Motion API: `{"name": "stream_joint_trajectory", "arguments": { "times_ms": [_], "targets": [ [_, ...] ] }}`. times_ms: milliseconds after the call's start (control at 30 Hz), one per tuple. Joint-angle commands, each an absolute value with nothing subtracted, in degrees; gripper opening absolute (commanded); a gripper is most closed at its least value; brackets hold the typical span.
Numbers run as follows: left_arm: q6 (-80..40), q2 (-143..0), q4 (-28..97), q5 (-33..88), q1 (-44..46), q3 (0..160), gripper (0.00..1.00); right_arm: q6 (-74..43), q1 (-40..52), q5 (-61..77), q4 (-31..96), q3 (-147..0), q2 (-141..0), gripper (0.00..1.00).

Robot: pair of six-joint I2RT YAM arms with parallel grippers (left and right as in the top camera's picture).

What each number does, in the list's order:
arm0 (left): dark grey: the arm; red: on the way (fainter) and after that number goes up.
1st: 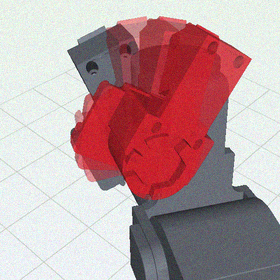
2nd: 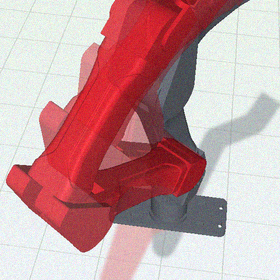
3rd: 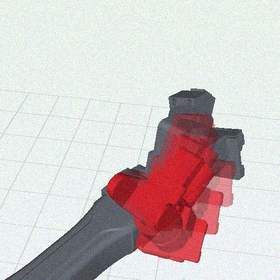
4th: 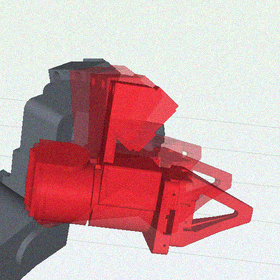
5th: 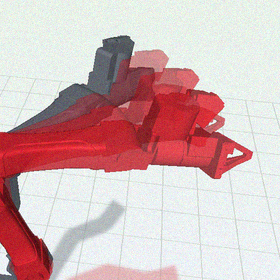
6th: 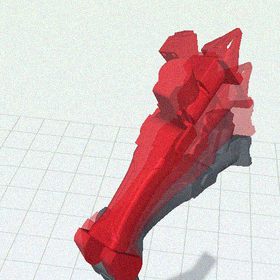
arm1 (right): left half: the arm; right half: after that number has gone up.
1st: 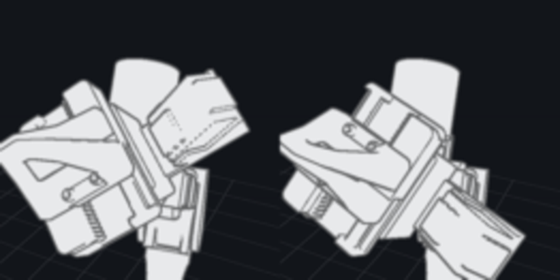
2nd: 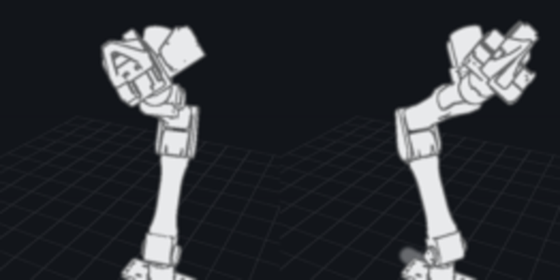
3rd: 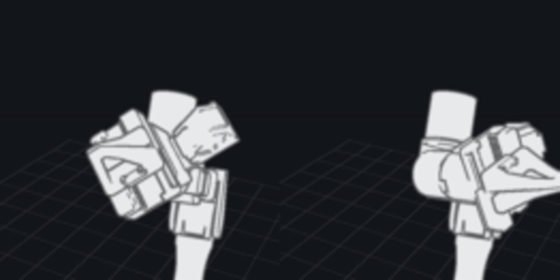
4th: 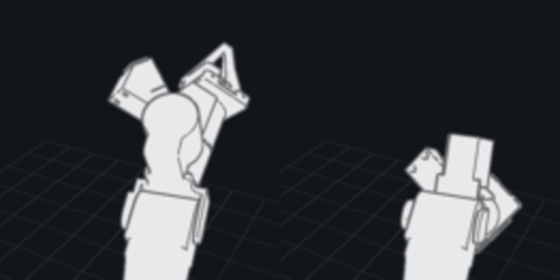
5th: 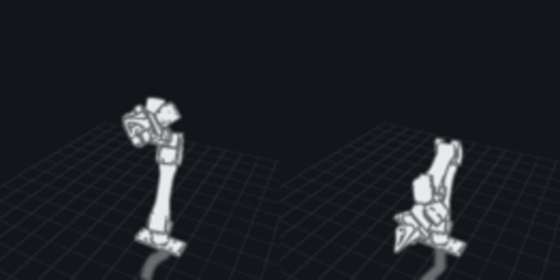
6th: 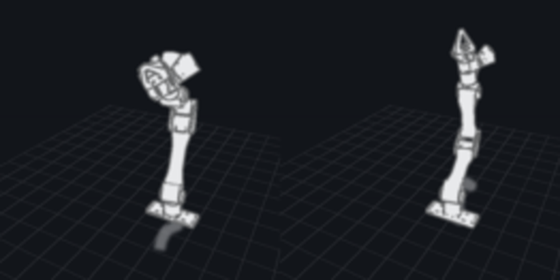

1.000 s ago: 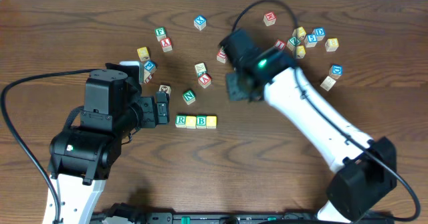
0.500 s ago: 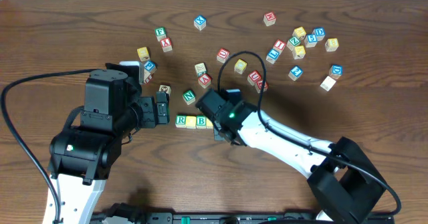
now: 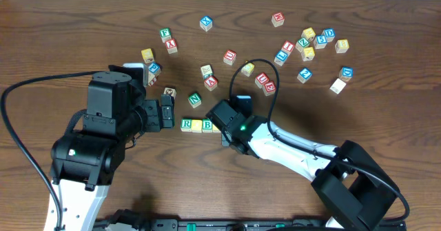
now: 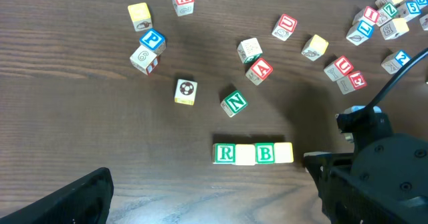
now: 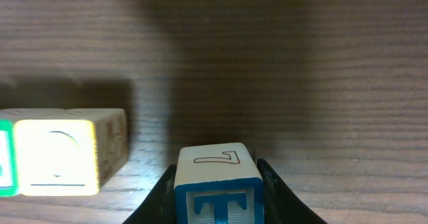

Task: Spell out ROBOT
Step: 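Lift the T block and carry it toward the right end of the row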

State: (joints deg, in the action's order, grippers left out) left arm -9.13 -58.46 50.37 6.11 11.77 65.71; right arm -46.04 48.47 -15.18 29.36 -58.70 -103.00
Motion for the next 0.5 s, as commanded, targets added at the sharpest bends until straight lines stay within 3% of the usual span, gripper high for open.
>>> {"name": "stream_joint_trajectory", "arguments": {
  "times_ms": [0,467],
  "targets": [
    [-8.6,-58.4,50.4,6.4,11.6,66.8,0.98,-46.7,48.8,-16.4,28.6,-57.6,-101.5,0.06],
    [-8.6,-58.3,50.4,6.5,11.6,66.8,0.98,-45.1,48.8,-16.4,24.3,-57.6,-101.5,0.09]
  ]
}}
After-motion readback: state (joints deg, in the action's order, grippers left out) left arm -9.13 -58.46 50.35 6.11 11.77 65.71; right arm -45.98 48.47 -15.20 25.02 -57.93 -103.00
